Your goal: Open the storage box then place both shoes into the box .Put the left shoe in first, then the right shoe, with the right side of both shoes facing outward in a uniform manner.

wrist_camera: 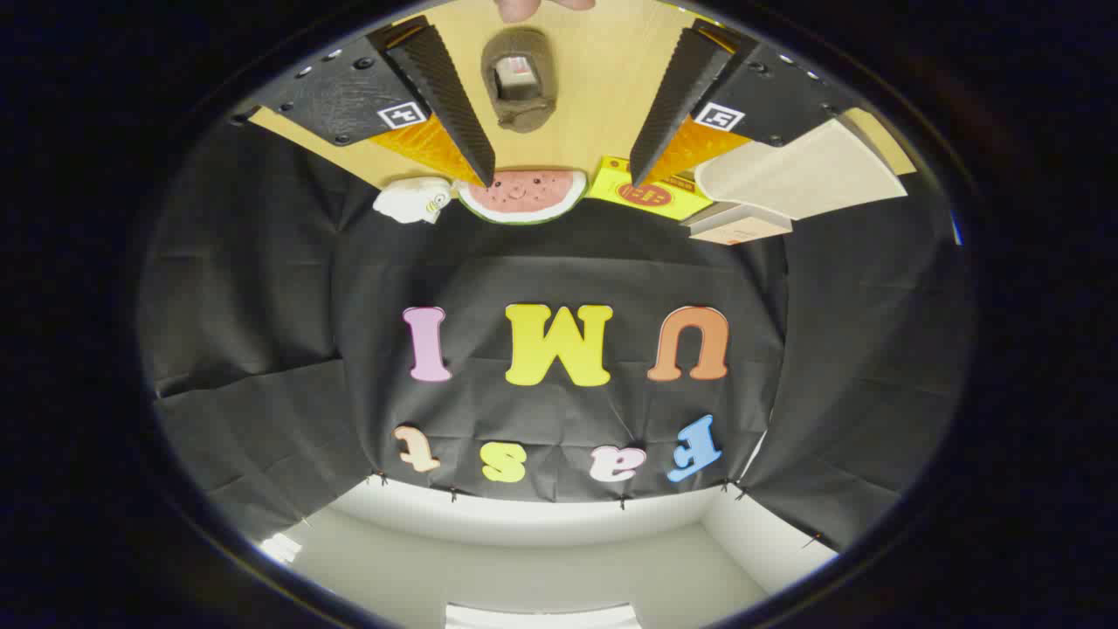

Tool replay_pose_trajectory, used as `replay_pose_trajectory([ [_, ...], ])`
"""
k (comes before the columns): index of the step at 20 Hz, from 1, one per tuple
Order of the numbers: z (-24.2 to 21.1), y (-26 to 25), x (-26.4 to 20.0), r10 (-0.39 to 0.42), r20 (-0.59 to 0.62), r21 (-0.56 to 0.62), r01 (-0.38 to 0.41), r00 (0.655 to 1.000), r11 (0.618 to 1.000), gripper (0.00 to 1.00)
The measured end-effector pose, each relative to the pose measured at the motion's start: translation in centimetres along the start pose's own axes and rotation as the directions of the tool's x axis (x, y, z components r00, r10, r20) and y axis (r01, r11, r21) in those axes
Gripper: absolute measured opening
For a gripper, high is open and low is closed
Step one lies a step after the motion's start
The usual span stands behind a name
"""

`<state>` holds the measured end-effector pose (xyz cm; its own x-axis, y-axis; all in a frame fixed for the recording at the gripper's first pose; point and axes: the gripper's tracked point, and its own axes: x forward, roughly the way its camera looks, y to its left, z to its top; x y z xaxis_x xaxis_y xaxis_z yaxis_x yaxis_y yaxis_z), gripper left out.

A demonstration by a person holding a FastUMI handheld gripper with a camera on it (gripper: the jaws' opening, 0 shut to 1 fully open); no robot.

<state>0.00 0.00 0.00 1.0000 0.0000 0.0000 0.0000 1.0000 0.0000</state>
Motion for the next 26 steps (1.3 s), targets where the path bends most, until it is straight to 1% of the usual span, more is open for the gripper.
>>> replay_pose_trajectory([
  [7, 0.2, -0.5, -0.1, -0.013, 0.004, 0.011, 0.013, 1.000, 1.000, 0.95],
  [18, -0.2, 0.5, 0.1, 0.010, -0.004, 0.007, -0.010, 1.000, 1.000, 0.95],
  [26, -0.2, 2.9, 1.1, 0.092, -0.001, 0.042, -0.092, 0.996, 0.995, 0.95],
])
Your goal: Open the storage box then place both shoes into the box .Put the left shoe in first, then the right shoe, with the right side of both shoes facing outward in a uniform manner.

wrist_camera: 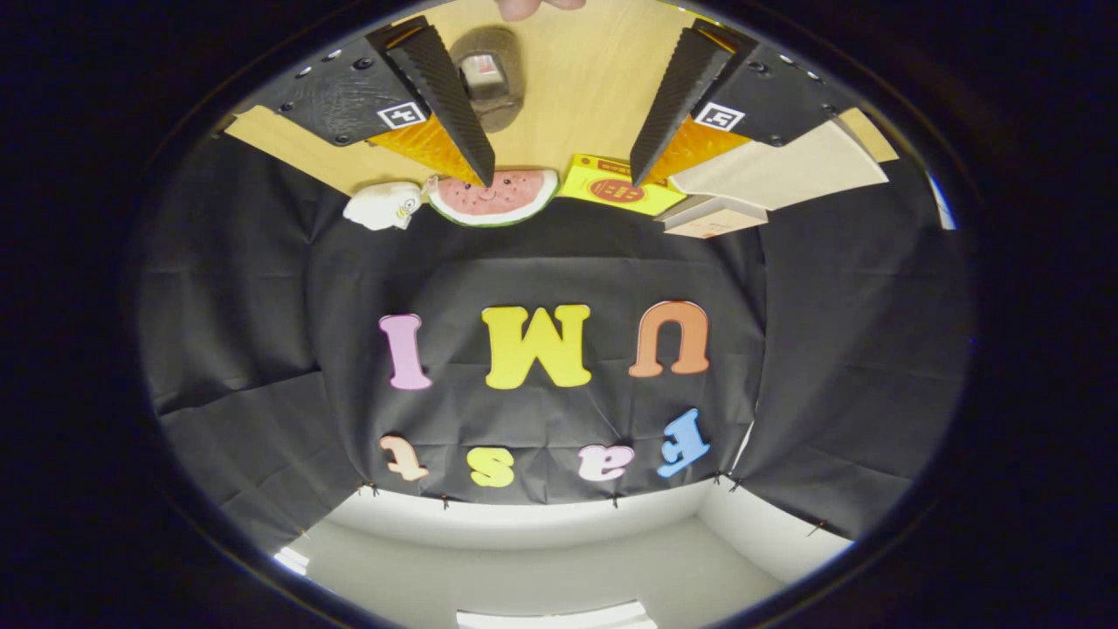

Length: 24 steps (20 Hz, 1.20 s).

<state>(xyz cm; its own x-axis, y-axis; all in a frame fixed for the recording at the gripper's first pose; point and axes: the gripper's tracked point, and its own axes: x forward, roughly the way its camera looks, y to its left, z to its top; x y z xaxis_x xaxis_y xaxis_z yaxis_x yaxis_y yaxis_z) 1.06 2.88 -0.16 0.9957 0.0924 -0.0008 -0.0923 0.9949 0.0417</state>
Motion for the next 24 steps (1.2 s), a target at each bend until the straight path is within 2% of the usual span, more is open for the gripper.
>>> replay_pose_trajectory([
  [7, -0.3, 3.9, 1.0, 0.145, -0.006, 0.088, -0.144, 0.989, 0.986, 0.96],
  [13, -3.0, 8.9, 1.5, 0.282, -0.057, 0.172, -0.269, 0.958, 0.948, 0.96],
  [19, -6.2, 13.0, 2.2, 0.381, -0.106, 0.279, -0.340, 0.919, 0.898, 0.96],
  [24, -9.1, 14.8, 3.1, 0.443, -0.165, 0.423, -0.342, 0.881, 0.839, 0.95],
])
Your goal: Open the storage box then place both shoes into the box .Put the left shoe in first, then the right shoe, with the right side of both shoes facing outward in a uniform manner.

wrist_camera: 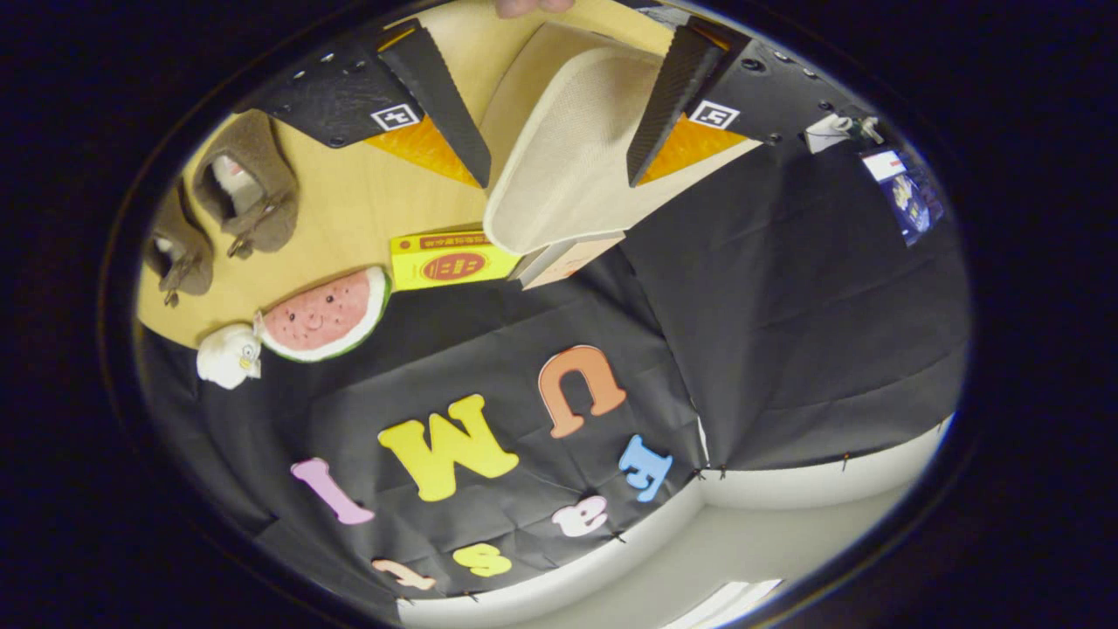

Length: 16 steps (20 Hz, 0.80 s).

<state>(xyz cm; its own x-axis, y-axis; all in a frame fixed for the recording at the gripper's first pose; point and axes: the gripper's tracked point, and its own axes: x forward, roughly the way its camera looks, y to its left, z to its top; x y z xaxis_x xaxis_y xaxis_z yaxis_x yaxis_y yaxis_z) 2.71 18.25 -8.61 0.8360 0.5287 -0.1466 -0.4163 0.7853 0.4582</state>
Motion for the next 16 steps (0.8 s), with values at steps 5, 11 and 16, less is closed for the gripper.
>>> replay_pose_trajectory([
  [5, -1.2, -0.4, 1.7, 0.033, -0.057, 0.127, -0.026, 0.998, 0.992, 0.96],
  [11, -2.2, 0.0, 2.3, 0.107, -0.107, 0.307, -0.069, 0.988, 0.949, 0.95],
  [16, -1.8, 1.2, 1.9, 0.172, -0.121, 0.419, -0.107, 0.978, 0.902, 0.82],
])
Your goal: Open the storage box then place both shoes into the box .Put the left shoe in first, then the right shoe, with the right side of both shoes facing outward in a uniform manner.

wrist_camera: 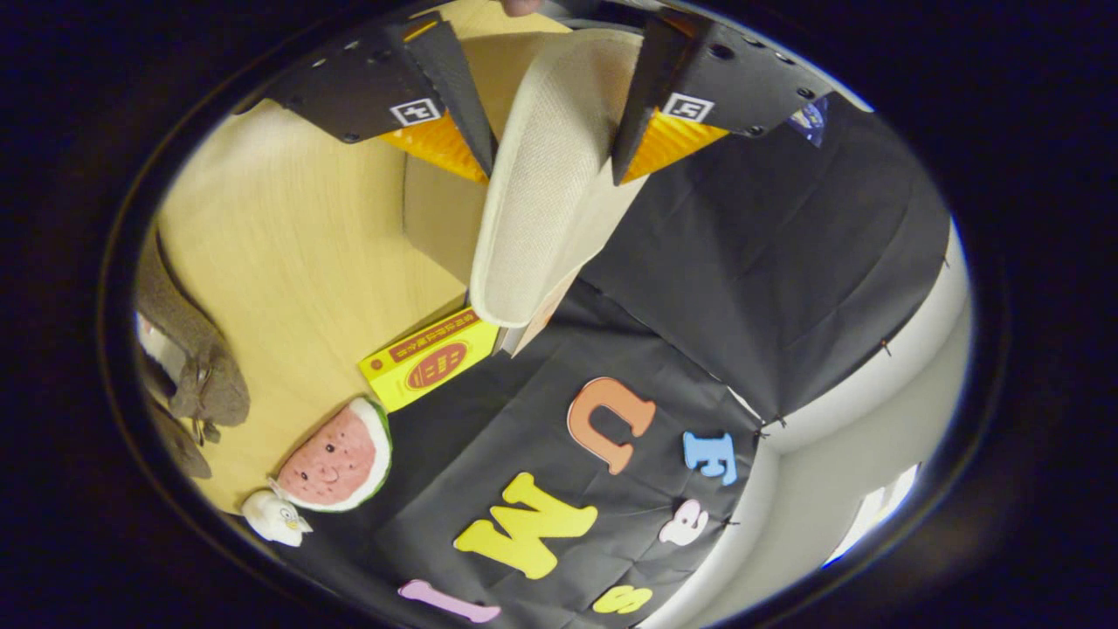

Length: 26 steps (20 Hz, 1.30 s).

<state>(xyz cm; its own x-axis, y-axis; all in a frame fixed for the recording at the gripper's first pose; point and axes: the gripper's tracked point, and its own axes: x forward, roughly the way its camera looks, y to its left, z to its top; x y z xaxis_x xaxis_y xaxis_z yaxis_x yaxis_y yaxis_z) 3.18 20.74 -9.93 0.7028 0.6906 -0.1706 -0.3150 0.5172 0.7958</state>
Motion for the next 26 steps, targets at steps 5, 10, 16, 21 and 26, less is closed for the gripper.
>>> replay_pose_trajectory([
  [5, 3.0, 1.5, -1.9, -0.005, 0.098, -0.057, 0.011, 0.995, 0.998, 0.39],
  [10, 4.3, 4.2, -2.0, 0.002, 0.096, -0.130, 0.011, 0.995, 0.991, 0.00],
  [16, 6.4, 11.3, -0.7, 0.037, 0.075, -0.265, -0.016, 0.996, 0.964, 0.00],
  [21, 5.6, 18.3, 2.2, 0.054, 0.019, -0.396, -0.042, 0.998, 0.917, 0.00],
  [26, 2.9, 24.5, 6.0, 0.051, -0.017, -0.499, -0.053, 0.999, 0.865, 0.00],
])
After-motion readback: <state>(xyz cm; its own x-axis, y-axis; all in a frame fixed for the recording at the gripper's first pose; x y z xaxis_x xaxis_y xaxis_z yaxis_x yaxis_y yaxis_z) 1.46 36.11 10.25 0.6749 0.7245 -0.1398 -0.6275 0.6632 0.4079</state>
